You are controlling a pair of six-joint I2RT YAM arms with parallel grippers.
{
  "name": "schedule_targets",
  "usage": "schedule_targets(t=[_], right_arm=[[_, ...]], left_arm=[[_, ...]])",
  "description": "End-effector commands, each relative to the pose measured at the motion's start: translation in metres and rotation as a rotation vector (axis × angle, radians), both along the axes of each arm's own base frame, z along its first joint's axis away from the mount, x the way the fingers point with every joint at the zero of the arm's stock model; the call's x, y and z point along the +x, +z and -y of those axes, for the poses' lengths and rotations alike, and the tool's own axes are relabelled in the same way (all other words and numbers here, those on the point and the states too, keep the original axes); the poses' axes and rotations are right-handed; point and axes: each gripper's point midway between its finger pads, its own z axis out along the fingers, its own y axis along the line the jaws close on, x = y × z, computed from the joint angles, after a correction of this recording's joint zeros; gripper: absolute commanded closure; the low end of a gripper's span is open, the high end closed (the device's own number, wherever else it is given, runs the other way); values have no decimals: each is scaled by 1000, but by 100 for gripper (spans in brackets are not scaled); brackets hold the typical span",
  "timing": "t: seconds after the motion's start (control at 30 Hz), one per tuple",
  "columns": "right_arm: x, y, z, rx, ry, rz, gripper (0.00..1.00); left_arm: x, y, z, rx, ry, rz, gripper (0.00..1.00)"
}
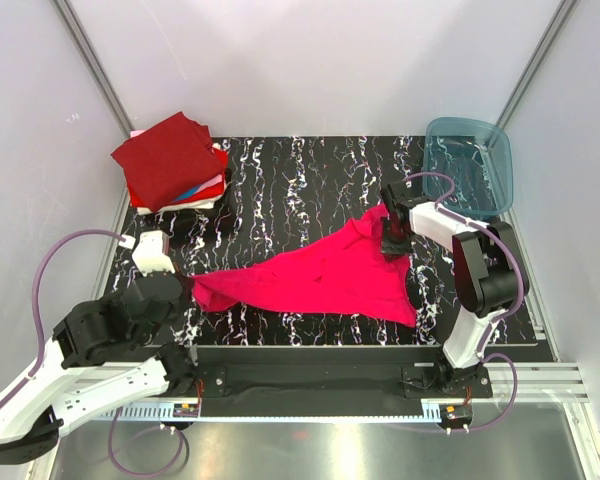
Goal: Fold and stack the t-shirts
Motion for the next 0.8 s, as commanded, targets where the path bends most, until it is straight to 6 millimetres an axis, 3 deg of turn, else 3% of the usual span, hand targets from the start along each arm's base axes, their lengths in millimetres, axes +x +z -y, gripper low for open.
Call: schedule_targets(t=[0.0,0.23,0.5,0.53,0.6,0.63,0.7,0.73,0.77], right_arm=[[4,16,-2,5,1,37,100],[-2,100,2,52,-28,211,100],[-41,172,16,87,-39,343,100],[-46,194,16,111,-38,406,100],[-55,218,13,160,-20,464,100],[-61,245,13,192,-8,540,100],[-73,273,12,228,18,599,100],[-81,304,12,258,40,683,100],[-87,319,13,271,48,724,100]], left_arm=[[6,5,6,-19,4,22,100],[4,7,5,-32,0,29,100],[-1,20,-3,-61,-4,54,100],[-2,32,-5,-78,-4,73,100],[-1,46,-9,-61,-13,96,100],[-1,66,-14,-80,-9,133,100],[-1,84,-23,-35,-9,160,100],[-3,110,-31,-65,0,208,100],[-2,121,-32,-58,-7,223,100]])
